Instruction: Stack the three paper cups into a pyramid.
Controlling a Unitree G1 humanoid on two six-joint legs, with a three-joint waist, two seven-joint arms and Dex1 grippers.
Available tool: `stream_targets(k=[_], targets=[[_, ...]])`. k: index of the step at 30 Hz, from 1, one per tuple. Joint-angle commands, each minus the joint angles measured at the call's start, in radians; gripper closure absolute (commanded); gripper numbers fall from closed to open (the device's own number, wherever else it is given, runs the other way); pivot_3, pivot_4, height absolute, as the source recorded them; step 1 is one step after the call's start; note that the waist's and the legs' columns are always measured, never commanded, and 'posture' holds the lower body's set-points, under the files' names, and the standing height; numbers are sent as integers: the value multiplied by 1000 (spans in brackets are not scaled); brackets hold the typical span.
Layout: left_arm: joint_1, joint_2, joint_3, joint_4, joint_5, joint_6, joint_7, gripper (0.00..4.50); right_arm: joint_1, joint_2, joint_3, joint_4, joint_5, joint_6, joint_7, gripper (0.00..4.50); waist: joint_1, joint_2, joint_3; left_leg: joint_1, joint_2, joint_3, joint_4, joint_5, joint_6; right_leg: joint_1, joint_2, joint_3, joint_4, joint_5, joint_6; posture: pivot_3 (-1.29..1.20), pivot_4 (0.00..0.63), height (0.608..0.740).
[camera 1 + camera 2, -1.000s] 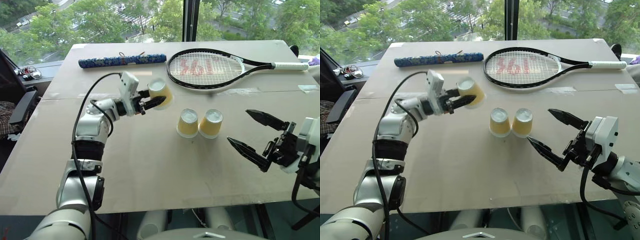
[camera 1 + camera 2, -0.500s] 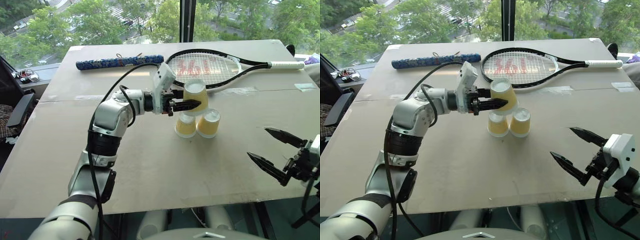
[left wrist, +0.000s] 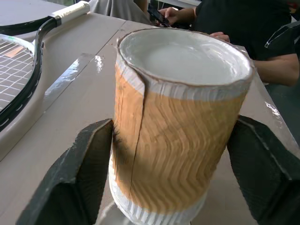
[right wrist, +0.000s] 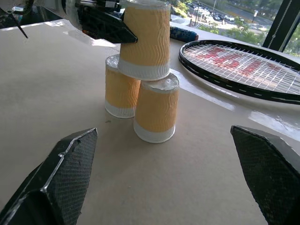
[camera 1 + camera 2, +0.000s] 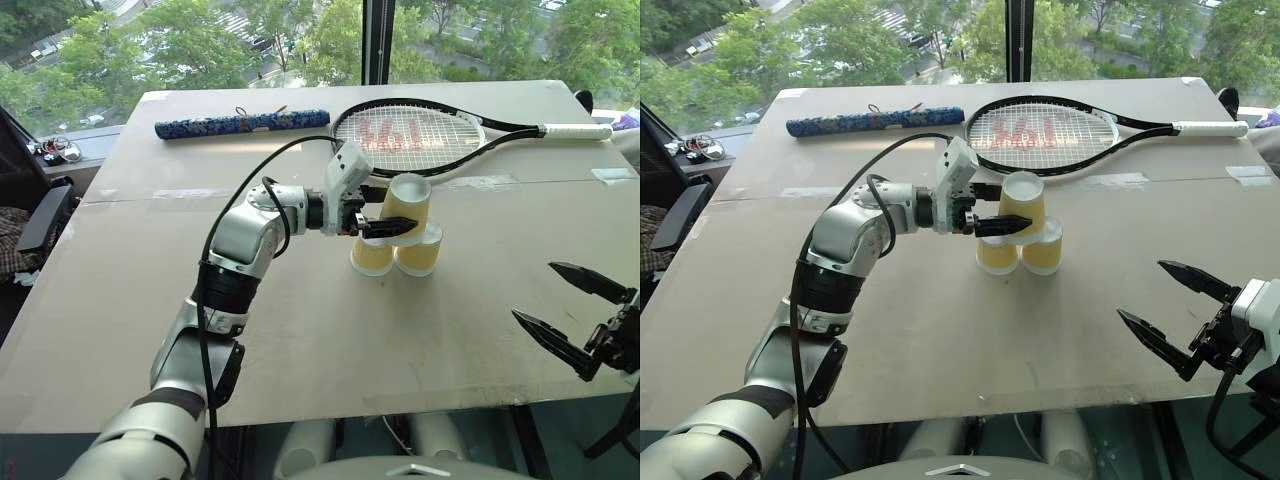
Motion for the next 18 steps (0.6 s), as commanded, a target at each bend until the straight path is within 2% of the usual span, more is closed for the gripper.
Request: stream_targets(k=[1,5,8,12,16,18], targets=[[-24,3,39,-24,-5,-22,12,43,10,9,0,-39,2,-25,3,0,0,0,0,0,0,0,0,0,0,0,0,0,0,0,0,0,150,740],[-4,70,120,-109,-84,81,1,43,2,9,12,-25,-10,-33,10,0,-6,0,0,0,0,0,0,0,0,0,0,1,0,0,0,0,150,740],[71,152,217,-237,-163,171,20,43,-35,-7,29,17,-29,-42,20,0,-17,1,0,0,1,0,0,0,0,0,0,2,0,0,0,0,150,740],[280,244,324,-438,-193,184,69,43,-90,-30,47,83,-33,-39,43,0,-25,2,-1,2,1,0,-1,0,0,0,0,5,0,0,0,0,150,740],[583,229,516,-619,-263,225,184,43,-151,-56,69,163,-40,-33,68,0,-21,2,-1,1,1,-1,-2,0,0,0,-1,4,-1,0,0,0,150,740],[737,219,575,-671,-248,177,205,43,-164,-68,70,199,-42,-34,89,0,-19,2,-1,2,1,-1,-2,0,0,0,-1,5,-1,0,0,0,150,740]])
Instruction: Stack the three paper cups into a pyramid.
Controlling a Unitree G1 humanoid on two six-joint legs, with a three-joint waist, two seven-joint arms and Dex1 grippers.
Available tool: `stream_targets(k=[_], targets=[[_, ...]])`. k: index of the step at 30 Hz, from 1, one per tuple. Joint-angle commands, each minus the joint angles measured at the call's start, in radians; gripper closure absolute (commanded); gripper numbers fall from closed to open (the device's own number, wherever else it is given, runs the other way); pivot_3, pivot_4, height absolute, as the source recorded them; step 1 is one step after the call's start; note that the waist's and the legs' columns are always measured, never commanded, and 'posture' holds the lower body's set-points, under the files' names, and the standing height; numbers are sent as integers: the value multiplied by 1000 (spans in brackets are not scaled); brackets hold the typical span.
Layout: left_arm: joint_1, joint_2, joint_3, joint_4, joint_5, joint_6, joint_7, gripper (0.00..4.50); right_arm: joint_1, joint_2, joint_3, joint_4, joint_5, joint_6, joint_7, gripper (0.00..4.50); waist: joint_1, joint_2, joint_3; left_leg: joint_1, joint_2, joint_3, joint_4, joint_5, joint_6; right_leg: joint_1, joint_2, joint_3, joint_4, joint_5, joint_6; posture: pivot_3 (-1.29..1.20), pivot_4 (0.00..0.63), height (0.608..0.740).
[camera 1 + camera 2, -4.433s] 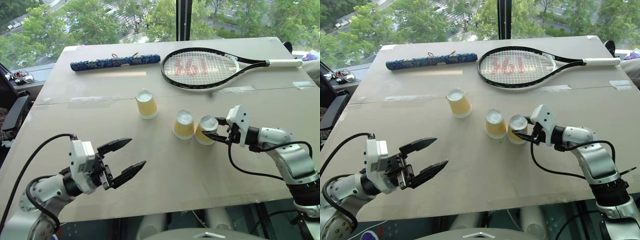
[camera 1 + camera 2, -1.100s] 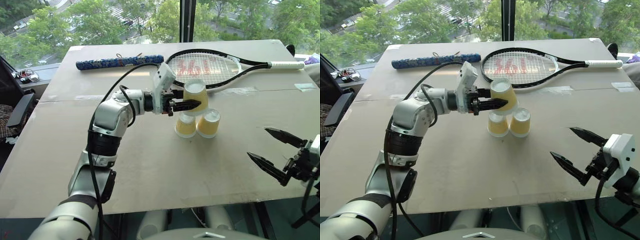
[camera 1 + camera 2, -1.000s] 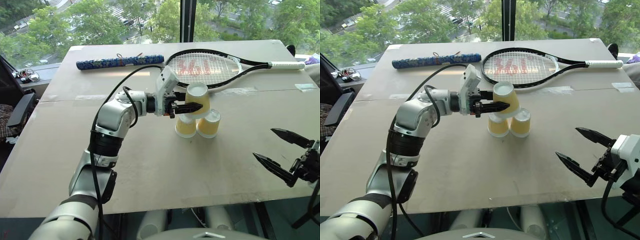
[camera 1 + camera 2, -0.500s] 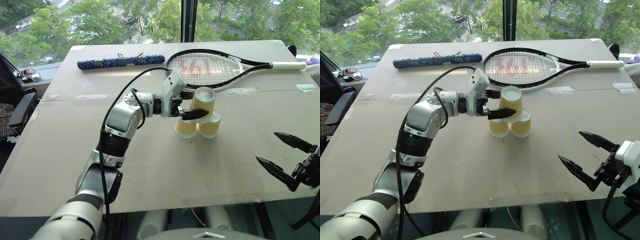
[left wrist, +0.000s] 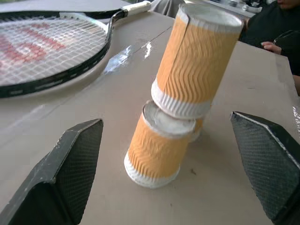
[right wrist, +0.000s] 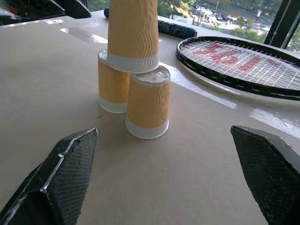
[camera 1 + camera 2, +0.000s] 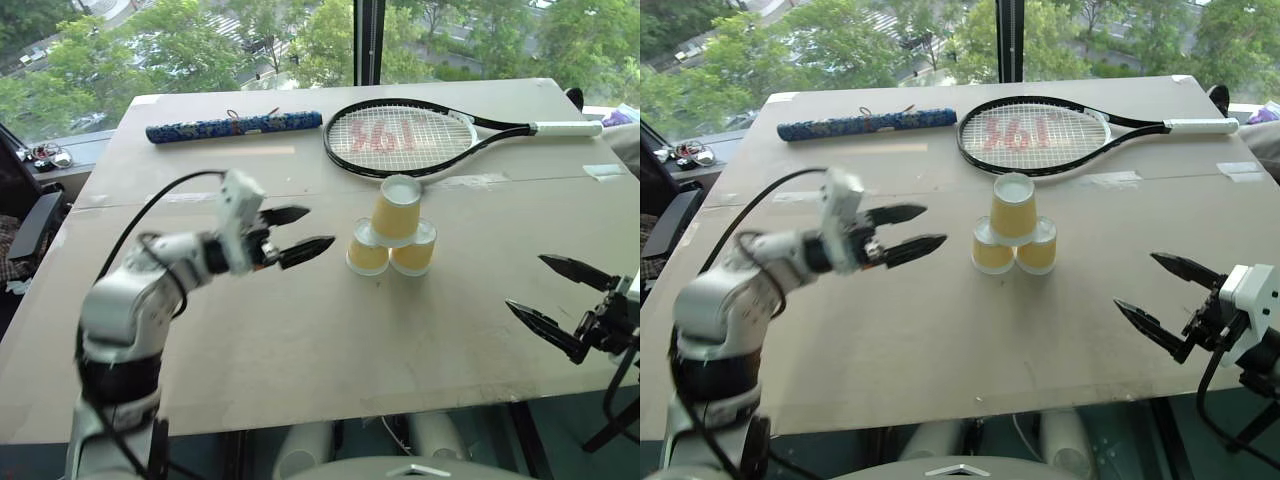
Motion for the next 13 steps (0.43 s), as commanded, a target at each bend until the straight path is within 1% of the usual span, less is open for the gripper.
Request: stream_targets(k=[1,4,5,7,13], targets=[[163,-7,107,-111,-9,-66,36,43,-13,-21,-15,41,3,-13,39,0,3,0,0,0,0,0,0,0,0,0,0,-1,0,0,0,0,150,740],[322,-30,152,-131,5,-156,32,43,-15,-38,-12,92,-9,-18,72,0,24,0,0,-1,0,-1,0,0,0,0,-1,-2,0,0,0,0,150,740],[392,-42,169,-129,17,-193,23,43,-5,-44,-15,116,-18,-20,89,0,27,0,0,0,0,0,0,0,0,1,-1,-2,-1,0,0,0,150,740],[484,-55,191,-129,27,-244,15,43,16,-55,-26,149,-31,-28,115,0,26,0,0,0,0,0,0,0,0,3,-1,-2,-2,0,-1,0,150,740],[567,-76,200,-136,-1,-303,41,43,37,-57,-27,210,-61,-62,152,0,30,0,0,1,0,-1,0,0,0,5,-1,-3,-3,0,-1,0,150,740]])
